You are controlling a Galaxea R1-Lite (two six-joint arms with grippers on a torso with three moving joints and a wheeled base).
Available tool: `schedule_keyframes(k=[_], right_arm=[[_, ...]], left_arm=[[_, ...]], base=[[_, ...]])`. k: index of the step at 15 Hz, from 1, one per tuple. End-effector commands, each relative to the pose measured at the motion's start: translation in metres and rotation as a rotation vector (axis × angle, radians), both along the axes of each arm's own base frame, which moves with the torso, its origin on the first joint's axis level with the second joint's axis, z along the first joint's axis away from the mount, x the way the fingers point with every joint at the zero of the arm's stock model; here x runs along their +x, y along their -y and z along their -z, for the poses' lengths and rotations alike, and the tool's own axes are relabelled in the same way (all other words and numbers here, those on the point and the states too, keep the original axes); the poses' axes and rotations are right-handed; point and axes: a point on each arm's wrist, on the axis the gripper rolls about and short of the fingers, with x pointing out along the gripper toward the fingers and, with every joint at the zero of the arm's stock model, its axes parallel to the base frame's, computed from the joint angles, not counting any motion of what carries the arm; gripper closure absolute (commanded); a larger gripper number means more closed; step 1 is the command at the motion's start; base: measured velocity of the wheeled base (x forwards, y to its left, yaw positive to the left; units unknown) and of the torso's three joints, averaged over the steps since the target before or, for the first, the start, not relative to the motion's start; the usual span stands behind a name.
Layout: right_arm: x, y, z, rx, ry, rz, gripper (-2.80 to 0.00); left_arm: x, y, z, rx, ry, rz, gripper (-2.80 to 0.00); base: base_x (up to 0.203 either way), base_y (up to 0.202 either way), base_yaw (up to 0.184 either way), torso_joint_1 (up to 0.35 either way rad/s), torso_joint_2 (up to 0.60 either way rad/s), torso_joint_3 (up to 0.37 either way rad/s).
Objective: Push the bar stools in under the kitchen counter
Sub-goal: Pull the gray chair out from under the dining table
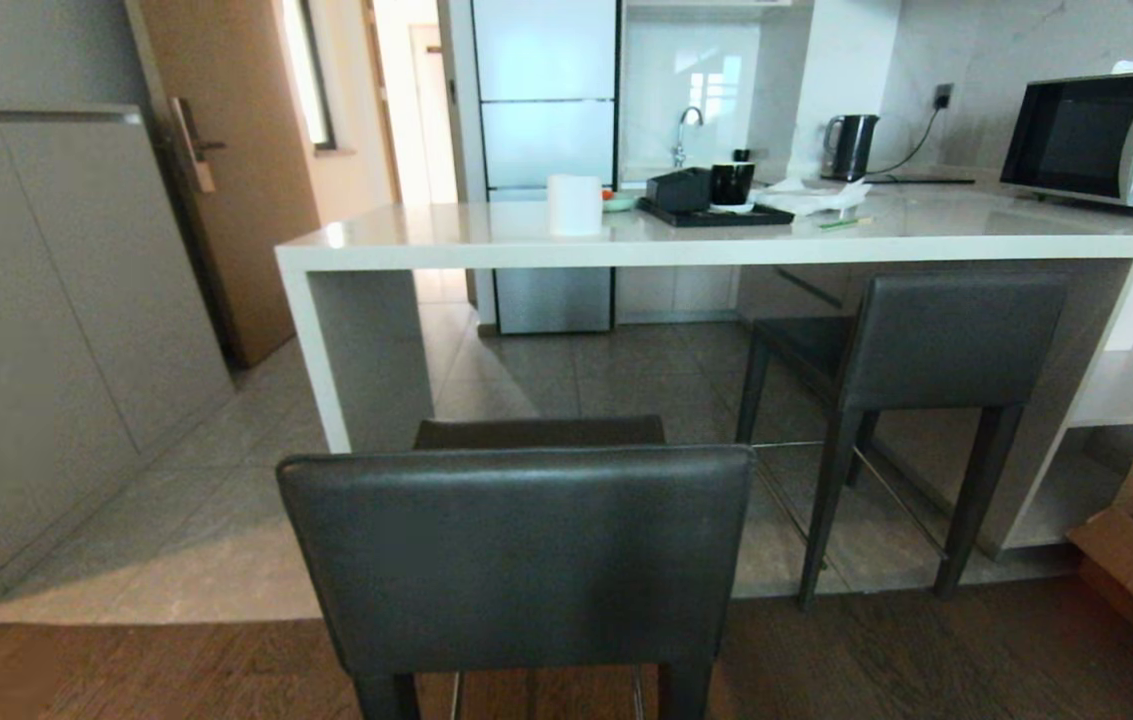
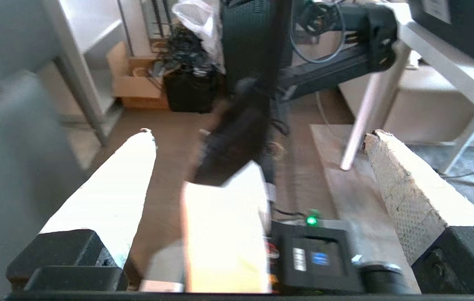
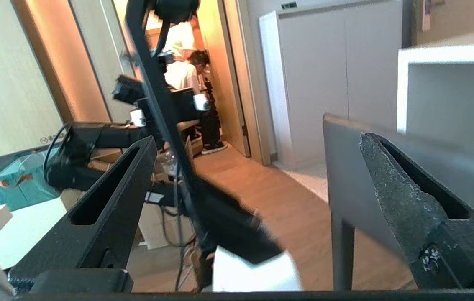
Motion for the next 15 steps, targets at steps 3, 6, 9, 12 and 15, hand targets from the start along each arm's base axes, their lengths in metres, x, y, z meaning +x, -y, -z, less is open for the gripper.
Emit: schedule_keyframes(k=[3, 6, 9, 12, 15], right_arm=[[-0.022, 0.005, 0.013, 0.05, 0.074, 0.079, -2.8], [-0.021, 0.005, 0.015, 0.047, 0.059, 0.077, -2.8], [-0.021, 0.005, 0.014, 0.045, 0.058, 0.074, -2.8], [-0.022, 0.005, 0.013, 0.048, 0.062, 0.075, -2.8], [-0.023, 0.005, 0.012, 0.049, 0.066, 0.075, -2.8]], left_arm=[[-0.064, 0.0, 0.033, -0.018, 0.065, -0.007, -2.8], [-0.085, 0.0, 0.063, -0.063, -0.048, -0.037, -2.8], [-0.084, 0.0, 0.066, -0.101, -0.074, -0.065, -2.8], [-0.083, 0.0, 0.065, -0.174, -0.06, -0.114, -2.8], [-0.084, 0.0, 0.077, -0.184, -0.05, -0.119, -2.8]], base=[[0.0, 0.0, 0.0, 0.0, 0.0, 0.0], [0.0, 0.0, 0.0, 0.0, 0.0, 0.0], [0.0, 0.0, 0.0, 0.0, 0.0, 0.0], [0.0, 0.0, 0.0, 0.0, 0.0, 0.0], [0.0, 0.0, 0.0, 0.0, 0.0, 0.0]])
